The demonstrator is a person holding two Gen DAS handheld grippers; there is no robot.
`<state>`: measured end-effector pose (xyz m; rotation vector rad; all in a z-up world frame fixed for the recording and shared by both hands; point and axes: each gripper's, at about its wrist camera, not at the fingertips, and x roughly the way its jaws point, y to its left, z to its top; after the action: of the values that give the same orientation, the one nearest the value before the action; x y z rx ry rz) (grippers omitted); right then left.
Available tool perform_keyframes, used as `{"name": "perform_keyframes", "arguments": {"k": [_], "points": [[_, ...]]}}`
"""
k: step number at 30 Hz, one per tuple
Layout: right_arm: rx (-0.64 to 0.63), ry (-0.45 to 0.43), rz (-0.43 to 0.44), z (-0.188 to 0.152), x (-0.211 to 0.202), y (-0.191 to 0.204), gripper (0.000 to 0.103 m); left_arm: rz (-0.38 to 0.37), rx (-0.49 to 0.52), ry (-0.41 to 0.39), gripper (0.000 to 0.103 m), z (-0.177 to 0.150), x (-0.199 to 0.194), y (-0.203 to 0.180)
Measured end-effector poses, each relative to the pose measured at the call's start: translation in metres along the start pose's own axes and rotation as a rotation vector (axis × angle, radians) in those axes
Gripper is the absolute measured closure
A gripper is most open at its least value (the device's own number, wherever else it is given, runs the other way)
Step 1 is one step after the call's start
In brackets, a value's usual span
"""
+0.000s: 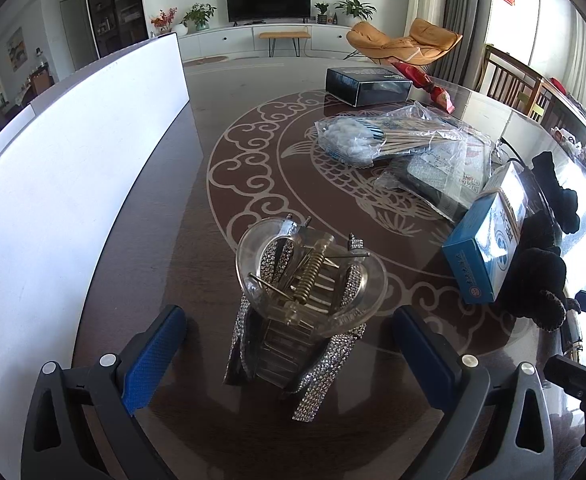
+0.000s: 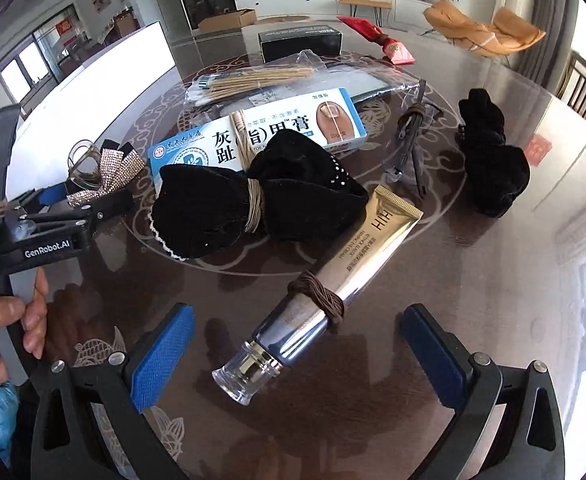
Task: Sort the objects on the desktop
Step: 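Lift the acrylic holder with the left tool while the right tool grasps the gold tube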
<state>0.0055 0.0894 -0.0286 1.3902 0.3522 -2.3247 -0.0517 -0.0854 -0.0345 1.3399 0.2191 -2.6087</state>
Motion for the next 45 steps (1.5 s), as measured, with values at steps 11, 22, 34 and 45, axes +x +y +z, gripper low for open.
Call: {"name": "perform_keyframes", "arguments": {"k": [11, 22, 34, 45], "points": [[0.0, -0.025, -0.088, -0.013, -0.011, -0.043, 0.011, 0.0, -0.001, 0.0, 0.0, 0.0, 0.0, 0.0], [-0.061, -0.048, -0.04, -0.014, -0.01, -0.059, 0.0, 0.001, -0.001, 0.0, 0.0, 0.0, 0.0, 0.0], [-0.055, 0.047, -0.032, -0.002, -0.006, -0.061, 0.0, -0.066, 0.098, 0.111, 0.0, 0.009, 0.003, 0.002], [-0.004, 0.327, 0.074, 0.032, -0.003, -0.055, 0.033, -0.033, 0.268, 0.2, 0.018, 0.024, -0.001, -0.005]]}}
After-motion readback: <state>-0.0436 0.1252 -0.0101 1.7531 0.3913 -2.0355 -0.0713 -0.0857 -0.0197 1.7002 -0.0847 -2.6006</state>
